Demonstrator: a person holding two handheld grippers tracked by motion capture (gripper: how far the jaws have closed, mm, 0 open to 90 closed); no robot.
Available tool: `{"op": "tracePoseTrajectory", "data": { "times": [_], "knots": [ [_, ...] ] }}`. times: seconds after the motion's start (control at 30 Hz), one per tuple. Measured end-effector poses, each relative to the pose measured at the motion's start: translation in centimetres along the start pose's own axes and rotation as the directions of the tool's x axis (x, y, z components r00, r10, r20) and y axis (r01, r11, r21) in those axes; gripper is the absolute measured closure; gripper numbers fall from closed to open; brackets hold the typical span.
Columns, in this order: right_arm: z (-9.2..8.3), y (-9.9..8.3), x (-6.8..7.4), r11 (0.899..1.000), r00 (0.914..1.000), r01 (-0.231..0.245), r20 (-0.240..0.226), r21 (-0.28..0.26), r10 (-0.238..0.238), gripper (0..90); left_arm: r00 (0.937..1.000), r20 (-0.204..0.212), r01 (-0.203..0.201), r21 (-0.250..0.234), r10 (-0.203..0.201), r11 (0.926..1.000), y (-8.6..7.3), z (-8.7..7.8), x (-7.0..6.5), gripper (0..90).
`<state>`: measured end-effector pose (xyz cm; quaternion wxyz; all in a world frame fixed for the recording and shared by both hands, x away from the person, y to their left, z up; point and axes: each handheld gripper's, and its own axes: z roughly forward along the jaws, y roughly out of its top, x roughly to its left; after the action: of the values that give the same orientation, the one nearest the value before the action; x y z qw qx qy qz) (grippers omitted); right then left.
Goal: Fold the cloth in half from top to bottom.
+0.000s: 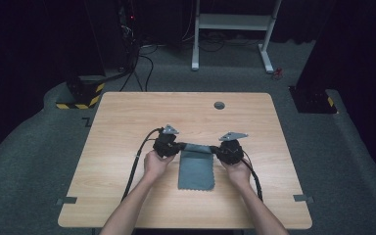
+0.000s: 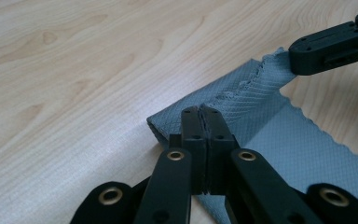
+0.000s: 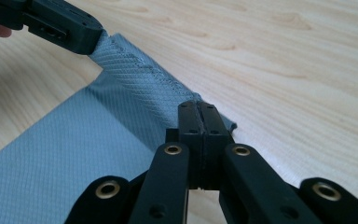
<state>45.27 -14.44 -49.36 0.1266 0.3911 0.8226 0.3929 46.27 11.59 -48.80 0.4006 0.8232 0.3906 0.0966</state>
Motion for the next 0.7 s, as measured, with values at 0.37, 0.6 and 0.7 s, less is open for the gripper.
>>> {"op": "tracePoseTrajectory", "data": {
  "times": [0.37,0.6,0.7],
  "knots": [
    [-0.2,-1.1,0.8,1.0,0.9997,0.024,0.002,0.007,-0.024,90.0,0.9999,0.013,0.008,-0.024,-0.007,0.9997,-1.5,-0.5,-0.9,89.2],
    [-0.6,-1.5,0.9,1.0,0.9999,0.012,-0.009,-0.007,-0.012,90.0,0.9999,0.006,-0.012,-0.041,0.013,0.9991,-2.1,-1.0,-1.6,89.2],
    [-0.7,-1.7,1.0,1.0,0.9999,0.011,-0.012,-0.009,-0.011,90.0,0.9999,0.01,-0.003,-0.055,0.004,0.9985,-2.3,-1.2,-1.8,89.2]
  ]
}}
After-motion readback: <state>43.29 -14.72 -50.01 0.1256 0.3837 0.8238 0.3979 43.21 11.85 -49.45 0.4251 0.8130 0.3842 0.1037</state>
